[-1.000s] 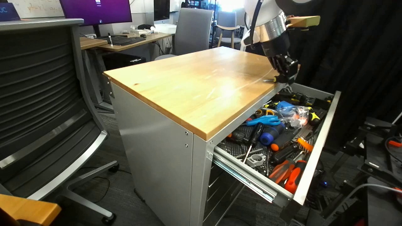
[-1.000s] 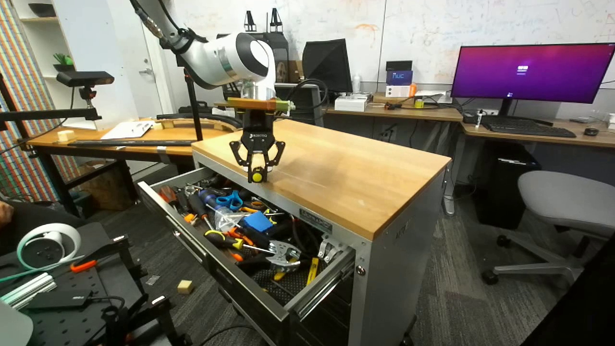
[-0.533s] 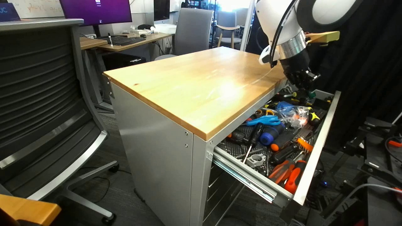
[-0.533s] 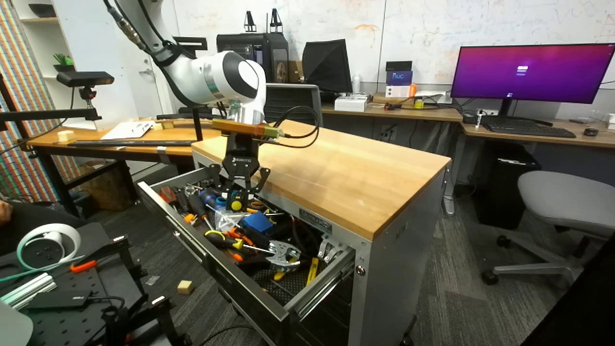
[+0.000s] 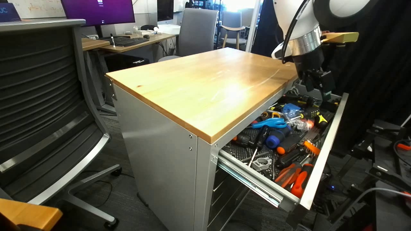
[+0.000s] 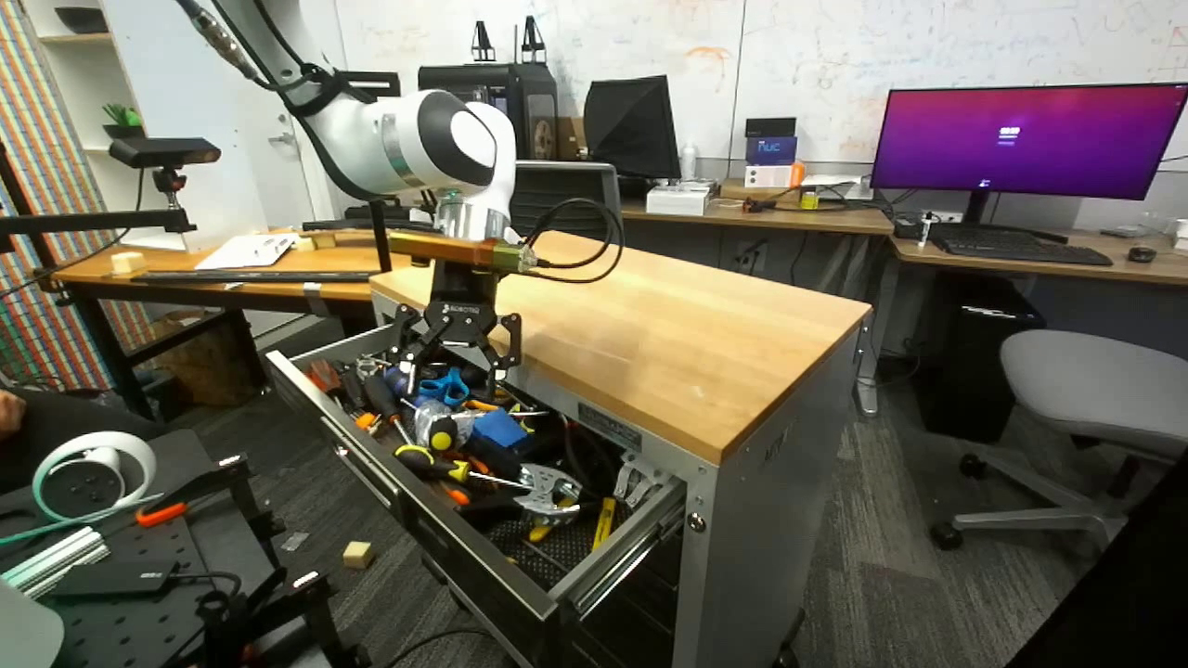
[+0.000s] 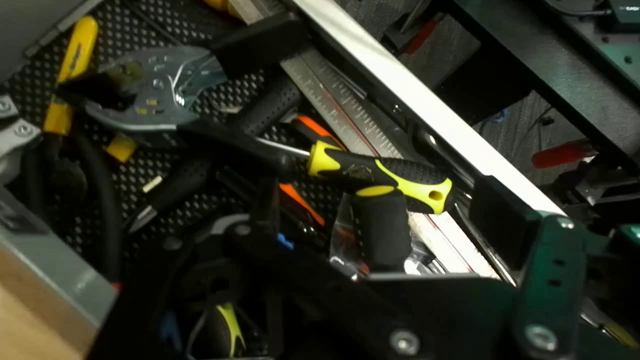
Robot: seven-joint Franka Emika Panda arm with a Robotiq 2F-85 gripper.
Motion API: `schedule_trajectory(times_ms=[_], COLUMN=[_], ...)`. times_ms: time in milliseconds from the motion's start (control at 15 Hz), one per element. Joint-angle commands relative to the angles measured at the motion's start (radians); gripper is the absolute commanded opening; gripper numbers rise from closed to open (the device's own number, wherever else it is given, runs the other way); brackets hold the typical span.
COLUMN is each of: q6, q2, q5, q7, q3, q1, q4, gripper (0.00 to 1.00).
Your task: Put the black screwdriver inside the open drawer then close the drawer
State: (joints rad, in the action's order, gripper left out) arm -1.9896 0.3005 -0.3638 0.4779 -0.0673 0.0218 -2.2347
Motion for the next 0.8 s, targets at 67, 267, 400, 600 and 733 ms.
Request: schedule_trajectory(times_ms=[67, 267, 400, 600, 733], q6=[-0.023, -0.03, -0.037, -0.036, -0.038], q2=[-0.105, -0.103, -0.091, -0.058, -0.033], q5=[0.024, 0.014, 0.022, 0.057, 0.076], q7=[-0.136, -0.243, -0.322, -0.438, -0.477], q3=[0.063, 0.114, 0.141, 0.164, 0.166], q1=[-0.055, -0.086, -0.1, -0.112, -0.111], q4=[-0.12, -0.168, -0.188, -0.191, -0.181], gripper=[1.0, 1.0, 0.75, 0.58, 0.42])
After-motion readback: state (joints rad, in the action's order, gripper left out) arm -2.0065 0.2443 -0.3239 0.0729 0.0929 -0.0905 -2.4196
